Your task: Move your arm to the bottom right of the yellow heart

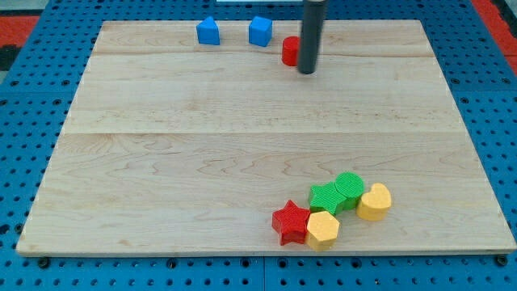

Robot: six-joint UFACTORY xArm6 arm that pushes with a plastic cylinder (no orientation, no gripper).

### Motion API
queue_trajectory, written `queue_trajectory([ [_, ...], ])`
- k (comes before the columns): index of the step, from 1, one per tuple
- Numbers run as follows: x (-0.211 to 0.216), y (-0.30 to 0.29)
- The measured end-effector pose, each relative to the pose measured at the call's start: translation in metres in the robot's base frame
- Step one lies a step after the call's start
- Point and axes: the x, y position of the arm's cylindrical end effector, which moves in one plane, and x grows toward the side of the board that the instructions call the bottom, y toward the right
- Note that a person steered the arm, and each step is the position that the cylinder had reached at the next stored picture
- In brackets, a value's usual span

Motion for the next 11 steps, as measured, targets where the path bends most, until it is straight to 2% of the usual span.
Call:
queue_trajectory([
  [1,-0.027,0.02],
  [2,-0.054,0.071],
  [3,-0.075,0.067],
  [4,-0.013,0.122],
  [5,0.129,0.186],
  [6,0.223,0.243],
  [7,0.277,0.266],
  [10,0.279,0.204],
  [11,0.267,0.154],
])
